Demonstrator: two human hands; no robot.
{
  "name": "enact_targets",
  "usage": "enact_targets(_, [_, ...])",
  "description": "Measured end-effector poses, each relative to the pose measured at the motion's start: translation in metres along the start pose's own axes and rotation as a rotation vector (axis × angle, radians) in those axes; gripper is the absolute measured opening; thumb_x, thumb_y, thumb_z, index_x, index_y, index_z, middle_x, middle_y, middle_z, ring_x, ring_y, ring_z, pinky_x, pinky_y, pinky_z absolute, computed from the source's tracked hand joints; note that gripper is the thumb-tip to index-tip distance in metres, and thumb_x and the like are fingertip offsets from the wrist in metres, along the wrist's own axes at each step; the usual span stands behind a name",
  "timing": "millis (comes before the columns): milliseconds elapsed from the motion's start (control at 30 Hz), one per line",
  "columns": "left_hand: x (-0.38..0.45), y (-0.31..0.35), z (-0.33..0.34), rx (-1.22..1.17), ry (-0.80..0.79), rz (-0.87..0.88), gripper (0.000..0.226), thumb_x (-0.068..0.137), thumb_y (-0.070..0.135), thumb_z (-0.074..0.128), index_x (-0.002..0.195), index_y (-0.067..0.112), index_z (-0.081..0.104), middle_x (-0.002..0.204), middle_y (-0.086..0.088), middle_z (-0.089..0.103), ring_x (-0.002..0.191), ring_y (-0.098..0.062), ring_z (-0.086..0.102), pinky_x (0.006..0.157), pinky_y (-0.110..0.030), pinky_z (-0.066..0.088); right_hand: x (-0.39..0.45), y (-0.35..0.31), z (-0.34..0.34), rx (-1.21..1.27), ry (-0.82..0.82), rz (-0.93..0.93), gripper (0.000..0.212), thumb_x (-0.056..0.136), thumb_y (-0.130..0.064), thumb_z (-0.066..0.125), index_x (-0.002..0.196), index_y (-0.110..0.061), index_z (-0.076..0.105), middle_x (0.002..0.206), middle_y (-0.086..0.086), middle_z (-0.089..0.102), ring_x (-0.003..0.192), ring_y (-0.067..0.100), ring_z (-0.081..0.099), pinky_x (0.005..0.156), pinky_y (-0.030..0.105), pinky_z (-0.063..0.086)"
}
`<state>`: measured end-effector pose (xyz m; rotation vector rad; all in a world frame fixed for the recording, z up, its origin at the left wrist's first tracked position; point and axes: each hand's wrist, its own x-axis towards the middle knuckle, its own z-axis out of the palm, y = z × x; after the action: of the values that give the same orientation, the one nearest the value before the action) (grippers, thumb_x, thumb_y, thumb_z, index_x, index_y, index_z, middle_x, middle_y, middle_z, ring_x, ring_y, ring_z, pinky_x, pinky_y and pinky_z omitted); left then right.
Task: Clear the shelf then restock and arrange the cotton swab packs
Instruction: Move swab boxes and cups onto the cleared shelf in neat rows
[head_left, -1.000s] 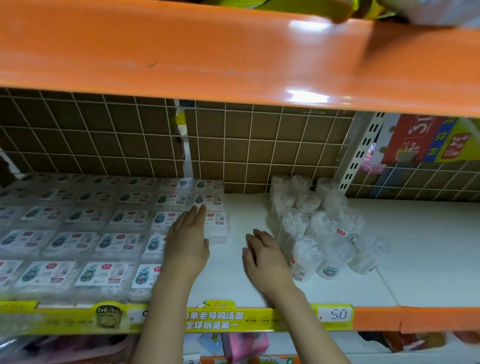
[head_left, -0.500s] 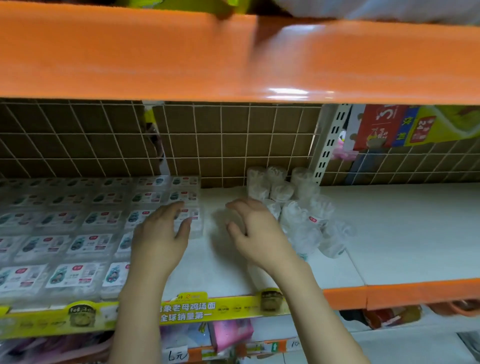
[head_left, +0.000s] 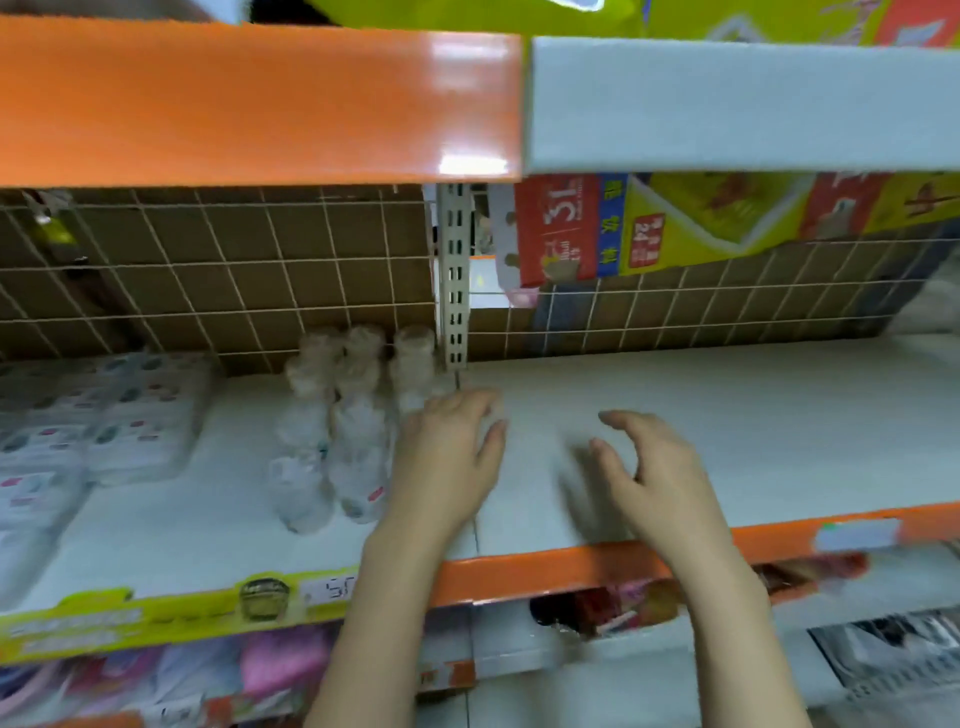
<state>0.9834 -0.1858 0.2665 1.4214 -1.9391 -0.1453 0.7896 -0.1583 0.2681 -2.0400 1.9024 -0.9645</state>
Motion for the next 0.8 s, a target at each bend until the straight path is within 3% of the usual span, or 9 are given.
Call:
enact_targets(133, [-0.006, 0.055, 0.064, 0.001, -0.236, 0.039, 0.045, 0.087, 0.038, 0.04, 0.124, 0.019, 0.059, 0.119, 0.0, 0.064, 0.109, -0.022, 0.056, 0.094, -0.036, 0.042, -0.011, 0.072, -0.027, -0.017, -0.042, 0.123, 0.034, 0.093, -0.023, 0.054, 0.126, -0.014, 0.057, 0.126, 0.005, 0.058, 0.109, 0.022, 0.055, 0.08, 0.02, 0.032])
enact_targets(300, [-0.016, 0.058, 0.092, 0.109, -0.36, -0.024, 0.038, 0.095, 0.037, 0.045, 0.13, 0.024, 0.051, 0.126, 0.005, 0.059, 0.114, -0.016, 0.052, 0.096, -0.03, 0.038, -0.01, 0.111, -0.034, -0.021, -0.106, 0.161, 0.035, 0.093, -0.02, 0.053, 0.126, -0.012, 0.056, 0.127, 0.005, 0.057, 0.114, 0.021, 0.052, 0.081, 0.02, 0.031])
enact_targets(600, [0.002, 0.019, 0.075, 0.106, -0.3, -0.194, 0.034, 0.093, 0.037, 0.051, 0.121, 0.021, 0.058, 0.116, 0.0, 0.063, 0.105, -0.02, 0.059, 0.087, -0.033, 0.047, 0.013, 0.104, -0.009, -0.021, -0.245, 0.102, 0.038, 0.095, -0.026, 0.049, 0.131, -0.016, 0.053, 0.131, 0.001, 0.054, 0.118, 0.018, 0.05, 0.096, 0.023, 0.036])
enact_targets(800, [0.019, 0.02, 0.081, 0.066, -0.231, -0.263, 0.032, 0.091, 0.032, 0.055, 0.12, 0.019, 0.06, 0.112, -0.002, 0.064, 0.102, -0.021, 0.059, 0.083, -0.03, 0.047, 0.023, 0.109, -0.002, -0.018, -0.285, 0.038, 0.037, 0.095, -0.026, 0.049, 0.13, -0.015, 0.054, 0.131, 0.001, 0.054, 0.119, 0.016, 0.049, 0.095, 0.018, 0.032])
